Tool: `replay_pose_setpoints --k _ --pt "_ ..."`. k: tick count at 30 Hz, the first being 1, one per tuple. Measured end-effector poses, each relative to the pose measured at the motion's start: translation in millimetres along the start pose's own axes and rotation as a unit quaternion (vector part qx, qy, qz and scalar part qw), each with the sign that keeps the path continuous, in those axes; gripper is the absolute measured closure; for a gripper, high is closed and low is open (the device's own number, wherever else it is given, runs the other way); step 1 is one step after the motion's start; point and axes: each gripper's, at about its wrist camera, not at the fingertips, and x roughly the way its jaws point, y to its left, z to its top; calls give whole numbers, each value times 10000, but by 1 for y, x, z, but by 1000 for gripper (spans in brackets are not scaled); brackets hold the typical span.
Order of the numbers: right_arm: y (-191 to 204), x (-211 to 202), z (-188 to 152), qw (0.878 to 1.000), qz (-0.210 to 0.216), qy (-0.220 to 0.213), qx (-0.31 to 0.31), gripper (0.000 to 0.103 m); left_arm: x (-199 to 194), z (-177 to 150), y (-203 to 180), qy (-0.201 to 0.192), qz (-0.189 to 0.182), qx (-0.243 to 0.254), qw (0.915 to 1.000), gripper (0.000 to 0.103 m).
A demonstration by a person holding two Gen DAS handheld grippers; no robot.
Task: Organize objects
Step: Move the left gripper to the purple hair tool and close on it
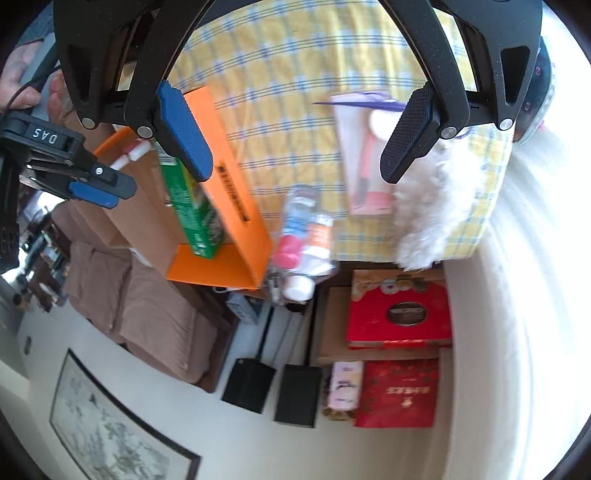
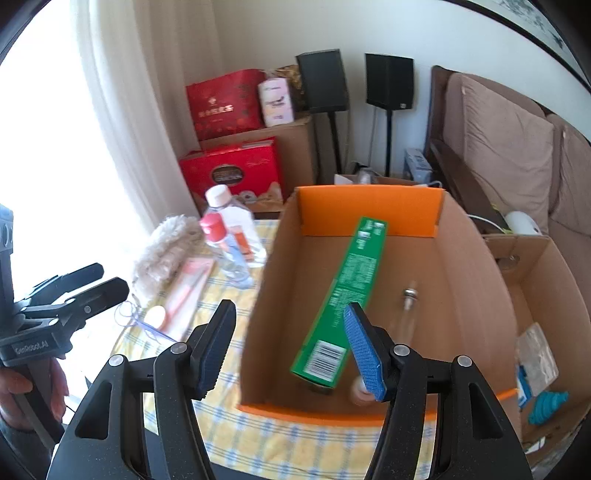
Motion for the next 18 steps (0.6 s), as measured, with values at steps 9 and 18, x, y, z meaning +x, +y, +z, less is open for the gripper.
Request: replay_pose_setpoints --k 9,18 --pt "30 19 8 9997 184 -28 -139 41 0 -11 55 105 354 -251 9990 12" --pt "61 38 14 9988 375 23 -314 40 12 -26 87 261 667 -281 9970 12"
